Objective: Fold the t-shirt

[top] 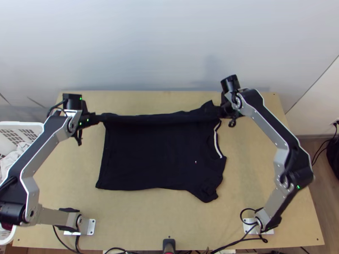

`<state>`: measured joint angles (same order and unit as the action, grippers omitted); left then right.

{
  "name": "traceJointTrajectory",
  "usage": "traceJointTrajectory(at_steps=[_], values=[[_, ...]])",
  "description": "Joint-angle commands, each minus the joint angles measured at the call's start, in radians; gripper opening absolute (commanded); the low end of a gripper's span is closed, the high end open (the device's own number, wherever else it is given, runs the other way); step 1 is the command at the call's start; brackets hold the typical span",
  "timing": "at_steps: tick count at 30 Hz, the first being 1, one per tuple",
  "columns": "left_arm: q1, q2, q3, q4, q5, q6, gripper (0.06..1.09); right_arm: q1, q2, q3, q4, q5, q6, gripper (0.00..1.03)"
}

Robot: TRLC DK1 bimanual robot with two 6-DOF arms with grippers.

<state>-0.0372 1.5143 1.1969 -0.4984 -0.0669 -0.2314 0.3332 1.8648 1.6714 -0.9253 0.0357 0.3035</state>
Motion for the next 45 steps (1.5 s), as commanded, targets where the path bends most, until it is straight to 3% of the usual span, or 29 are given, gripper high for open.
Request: traceJointTrajectory(at_steps=[1, 14, 33, 34, 35, 38, 39, 41, 45], values=[[0.010, -0.109, -0.135, -0.005, 0.021, 0.023, 0.10, 0.029, -0.151, -0.191, 0.000, -0.037, 0.003, 0.03], [0.014, -0.241, -0.318, -0.009, 0.038, 0.030, 0.10, 0.066, -0.308, -0.444, 0.031, -0.074, 0.005, 0.03], [0.010, -0.263, -0.474, 0.050, 0.045, 0.020, 0.10, 0.084, -0.349, -0.661, 0.183, -0.079, 0.031, 0.05], [0.008, -0.263, -0.477, 0.064, 0.049, 0.007, 0.10, 0.082, -0.351, -0.654, 0.190, -0.074, 0.032, 0.11], [0.008, -0.264, -0.477, 0.075, 0.052, -0.009, 0.12, 0.078, -0.355, -0.648, 0.190, -0.063, 0.042, 0.24], [0.013, -0.272, -0.459, 0.081, 0.053, -0.103, 0.43, 0.075, -0.366, -0.634, 0.186, -0.039, 0.080, 0.82], [0.019, -0.273, -0.448, 0.080, 0.055, -0.126, 0.54, 0.075, -0.368, -0.631, 0.181, -0.039, 0.094, 0.96], [0.023, -0.275, -0.427, 0.075, 0.075, -0.135, 0.72, 0.070, -0.368, -0.616, 0.158, -0.039, 0.095, 0.99], [0.020, -0.289, -0.387, 0.014, 0.095, -0.135, 0.81, 0.046, -0.423, -0.605, 0.151, -0.039, 0.094, 0.99]])
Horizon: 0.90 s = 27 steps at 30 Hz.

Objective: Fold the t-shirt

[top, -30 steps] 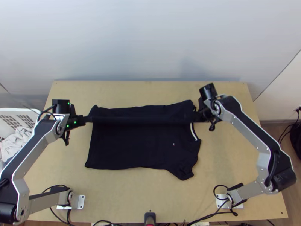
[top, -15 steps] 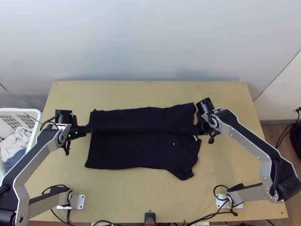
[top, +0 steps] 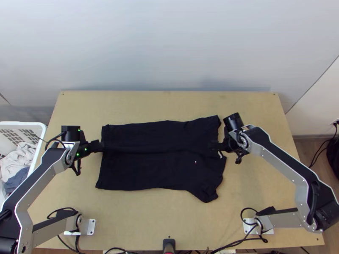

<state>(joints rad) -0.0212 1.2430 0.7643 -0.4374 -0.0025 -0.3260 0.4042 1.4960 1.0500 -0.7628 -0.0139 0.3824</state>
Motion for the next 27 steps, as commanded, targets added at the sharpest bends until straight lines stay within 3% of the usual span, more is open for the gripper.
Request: traceJointTrajectory(at_steps=[1, 3, 7, 11, 16, 27], values=[[0.006, -0.022, 0.059, -0.078, 0.030, -0.039, 0.81, -0.034, -0.068, 0.022, -0.012, 0.011, 0.015, 0.99], [0.007, -0.034, 0.089, -0.164, 0.053, -0.027, 0.81, -0.042, -0.097, 0.036, -0.012, 0.011, 0.009, 0.99], [0.032, -0.037, 0.138, -0.432, 0.194, 0.025, 0.81, -0.036, -0.137, 0.067, -0.067, 0.009, 0.010, 0.99], [0.023, -0.047, 0.110, -0.616, 0.213, 0.148, 0.81, -0.010, -0.146, 0.070, -0.128, 0.009, 0.012, 0.99], [-0.010, -0.146, 0.004, -0.592, 0.196, 0.217, 0.81, 0.028, -0.172, 0.059, -0.171, 0.002, 0.012, 0.99], [-0.174, -0.146, -0.085, -0.531, 0.102, 0.159, 0.81, 0.220, -0.229, 0.036, -0.329, 0.002, 0.013, 0.99]])
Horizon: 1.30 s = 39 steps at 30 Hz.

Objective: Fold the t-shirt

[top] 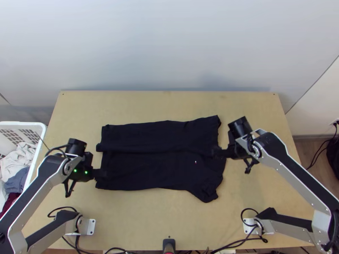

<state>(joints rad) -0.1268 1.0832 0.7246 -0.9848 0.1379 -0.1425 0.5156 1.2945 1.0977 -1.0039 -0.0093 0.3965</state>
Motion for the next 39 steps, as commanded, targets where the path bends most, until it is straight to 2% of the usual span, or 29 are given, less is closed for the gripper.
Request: traceJointTrajectory(at_steps=[1, 8, 12, 13, 15, 18, 28, 39], values=[[-0.077, 0.027, -0.045, 0.017, -0.047, -0.031, 0.81, 0.123, -0.029, -0.012, -0.101, -0.003, -0.001, 0.99], [-0.099, 0.066, -0.079, 0.064, -0.112, -0.039, 0.81, 0.179, -0.057, -0.048, -0.124, -0.004, -0.001, 0.99], [-0.097, 0.070, -0.080, 0.066, -0.112, -0.042, 0.80, 0.199, -0.070, -0.081, -0.127, -0.015, 0.001, 0.99], [-0.097, 0.072, -0.080, 0.069, -0.112, -0.045, 0.75, 0.208, -0.073, -0.088, -0.130, -0.021, -0.001, 0.99], [-0.097, 0.072, -0.094, 0.106, -0.112, -0.057, 0.55, 0.233, -0.073, -0.099, -0.151, -0.029, -0.005, 0.97], [-0.117, 0.058, -0.109, 0.186, -0.112, -0.040, 0.09, 0.273, -0.066, -0.105, -0.187, -0.043, -0.021, 0.97], [-0.126, 0.032, -0.100, 0.198, -0.112, -0.058, 0.10, 0.420, 0.020, -0.187, -0.183, -0.093, -0.016, 0.97], [-0.089, 0.001, -0.108, 0.175, -0.113, -0.039, 0.10, 0.460, 0.100, -0.249, -0.107, -0.139, 0.005, 0.96]])
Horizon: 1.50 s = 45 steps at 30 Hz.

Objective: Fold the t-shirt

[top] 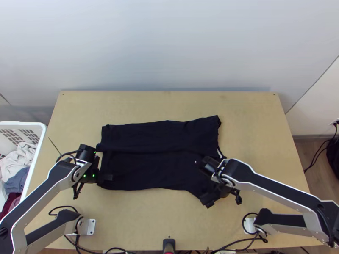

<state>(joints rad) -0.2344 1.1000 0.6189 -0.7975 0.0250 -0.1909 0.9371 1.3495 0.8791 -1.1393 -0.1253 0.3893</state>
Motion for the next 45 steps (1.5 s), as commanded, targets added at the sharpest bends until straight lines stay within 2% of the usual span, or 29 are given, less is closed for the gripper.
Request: traceJointTrajectory(at_steps=[1, 2, 4, 8, 11, 12, 20, 21, 22, 23, 32, 38, 45], values=[[0.023, -0.017, -0.001, -0.012, 0.000, 0.011, 0.10, 0.043, 0.050, -0.031, 0.033, -0.025, 0.016, 0.96], [0.027, -0.019, -0.001, -0.012, 0.000, 0.019, 0.10, 0.045, 0.054, -0.029, 0.039, -0.025, 0.022, 0.94], [0.033, -0.022, 0.002, -0.016, 0.000, 0.021, 0.10, 0.045, 0.065, -0.026, 0.058, -0.023, 0.031, 0.85], [0.033, -0.029, 0.004, -0.025, 0.000, 0.022, 0.10, 0.043, 0.080, -0.020, 0.073, -0.023, 0.033, 0.82], [0.033, -0.038, 0.004, -0.029, 0.000, 0.027, 0.10, 0.042, 0.074, -0.023, 0.131, -0.019, 0.034, 0.50], [0.037, -0.038, 0.004, -0.031, 0.000, 0.028, 0.10, 0.040, 0.071, -0.031, 0.161, -0.016, 0.033, 0.43], [0.044, -0.046, 0.007, -0.040, 0.000, 0.036, 0.10, 0.019, 0.089, -0.037, 0.176, 0.036, 0.034, 0.42], [0.044, -0.046, 0.007, -0.040, 0.000, 0.036, 0.10, 0.019, 0.089, -0.037, 0.182, 0.046, 0.037, 0.34], [0.044, -0.046, 0.007, -0.040, 0.000, 0.036, 0.10, 0.019, 0.089, -0.038, 0.193, 0.056, 0.037, 0.16], [0.044, -0.046, 0.007, -0.040, 0.000, 0.036, 0.10, 0.019, 0.088, -0.040, 0.197, 0.062, 0.037, 0.12], [0.089, -0.072, 0.062, -0.072, 0.001, 0.039, 0.10, -0.044, 0.016, -0.022, 0.185, 0.062, 0.031, 0.03], [0.141, -0.068, 0.104, -0.086, 0.007, 0.041, 0.10, -0.238, -0.027, 0.069, 0.179, 0.067, 0.020, 0.03], [0.185, -0.009, 0.208, -0.081, 0.012, 0.034, 0.10, -0.425, -0.004, 0.219, 0.205, 0.067, -0.033, 0.03]])
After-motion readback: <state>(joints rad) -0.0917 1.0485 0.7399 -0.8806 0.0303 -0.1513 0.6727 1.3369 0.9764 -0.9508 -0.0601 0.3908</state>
